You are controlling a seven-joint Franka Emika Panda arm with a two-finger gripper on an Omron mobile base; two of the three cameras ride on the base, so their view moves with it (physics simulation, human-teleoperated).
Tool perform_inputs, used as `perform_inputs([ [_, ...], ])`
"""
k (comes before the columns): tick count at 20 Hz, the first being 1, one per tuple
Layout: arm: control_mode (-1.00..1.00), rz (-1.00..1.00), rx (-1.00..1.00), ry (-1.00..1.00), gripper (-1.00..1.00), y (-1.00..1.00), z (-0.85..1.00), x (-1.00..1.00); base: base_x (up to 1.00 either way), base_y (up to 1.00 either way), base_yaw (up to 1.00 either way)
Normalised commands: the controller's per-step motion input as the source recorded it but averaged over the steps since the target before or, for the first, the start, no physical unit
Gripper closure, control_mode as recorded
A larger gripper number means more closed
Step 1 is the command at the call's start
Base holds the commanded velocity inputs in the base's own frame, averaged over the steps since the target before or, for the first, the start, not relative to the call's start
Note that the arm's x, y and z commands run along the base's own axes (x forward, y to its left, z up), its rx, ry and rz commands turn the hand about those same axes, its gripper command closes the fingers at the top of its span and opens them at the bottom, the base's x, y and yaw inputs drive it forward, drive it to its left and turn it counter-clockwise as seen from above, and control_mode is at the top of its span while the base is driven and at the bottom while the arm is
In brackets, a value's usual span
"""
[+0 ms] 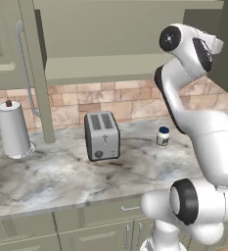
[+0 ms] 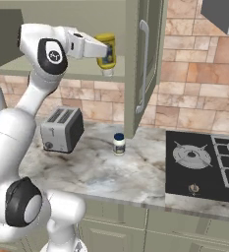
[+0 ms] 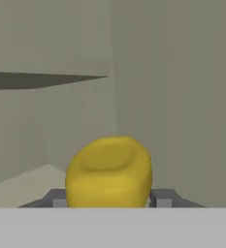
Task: Take 2 condiments from the cabinet and move them on the counter near the stove.Make sure the condiments are lined up with each other, next to each other.
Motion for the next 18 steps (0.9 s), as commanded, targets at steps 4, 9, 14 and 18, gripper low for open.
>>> perform_inputs([
  [4,-1.00,-0.04,-0.13,0.01,1.00,0.04,-0.51,-1.00,0.00,0.00,0.00],
  [9,-1.00,-0.04,-0.07,0.03,1.00,0.04,-0.85,-0.82,0.00,0.00,0.00],
  [14,-1.00,-0.01,0.00,0.00,1.00,0.00,-0.83,-0.31,0.00,0.00,0.00],
  [18,-1.00,-0.04,0.00,0.04,1.00,0.16,-0.74,0.03,0.00,0.00,0.00],
])
